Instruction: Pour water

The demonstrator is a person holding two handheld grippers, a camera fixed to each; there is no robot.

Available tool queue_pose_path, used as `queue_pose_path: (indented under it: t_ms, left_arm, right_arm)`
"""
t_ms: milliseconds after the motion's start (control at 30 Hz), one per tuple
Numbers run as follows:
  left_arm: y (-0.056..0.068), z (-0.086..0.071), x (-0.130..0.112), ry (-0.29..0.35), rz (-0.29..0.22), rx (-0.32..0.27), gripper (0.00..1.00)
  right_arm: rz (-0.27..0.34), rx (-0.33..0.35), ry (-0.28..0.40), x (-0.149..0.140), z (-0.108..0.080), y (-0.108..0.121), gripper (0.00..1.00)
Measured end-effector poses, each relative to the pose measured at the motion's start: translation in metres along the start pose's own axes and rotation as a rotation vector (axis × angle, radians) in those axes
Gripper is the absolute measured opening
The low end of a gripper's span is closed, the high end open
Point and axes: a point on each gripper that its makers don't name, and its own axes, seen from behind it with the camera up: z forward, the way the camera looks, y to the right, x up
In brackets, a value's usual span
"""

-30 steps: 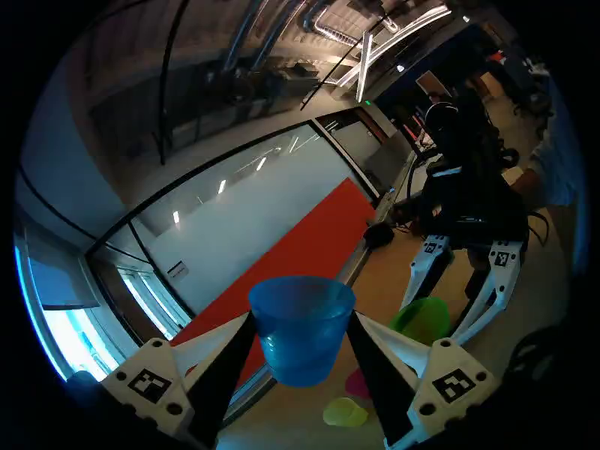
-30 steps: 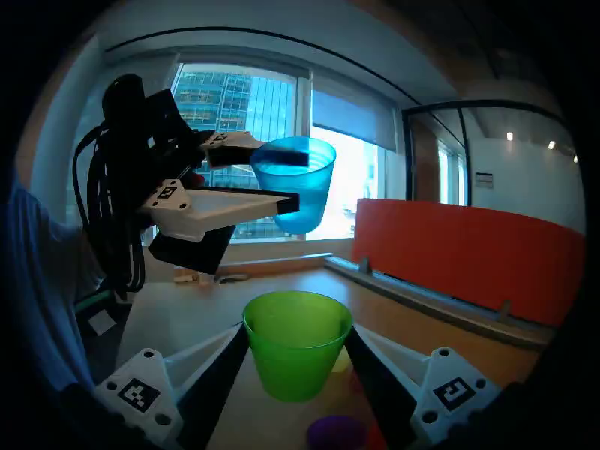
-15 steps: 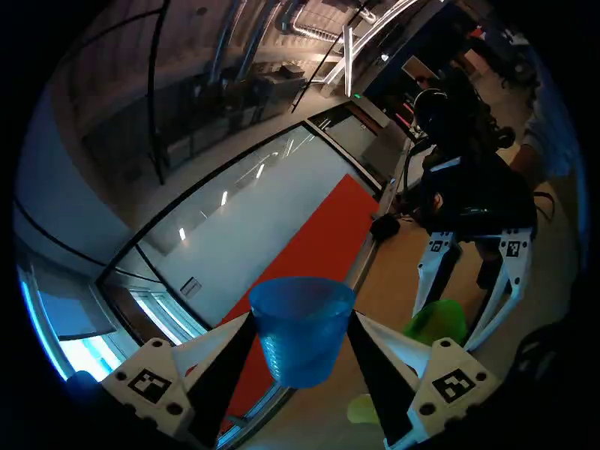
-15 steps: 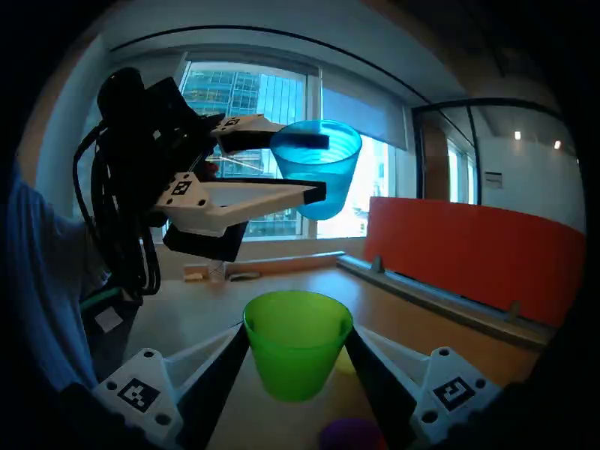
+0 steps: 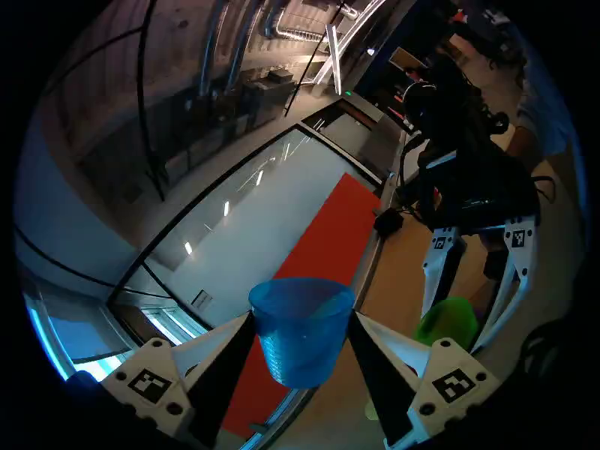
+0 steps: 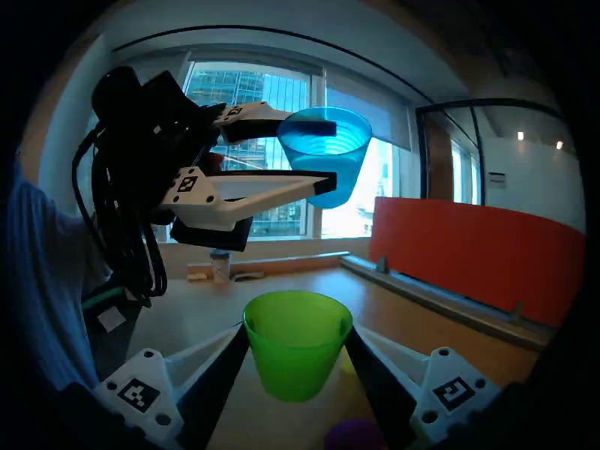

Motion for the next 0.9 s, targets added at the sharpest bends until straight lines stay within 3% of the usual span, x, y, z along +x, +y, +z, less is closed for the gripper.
queue_pose_path:
  t_ms: [900]
  left_arm:
    - [-0.0093,0.0036,0.0105,0.005,0.177,0.035,0.84]
  right_arm:
    - [-0.01,-0.011,0.006,0.001,-0.005,0.0048,0.9]
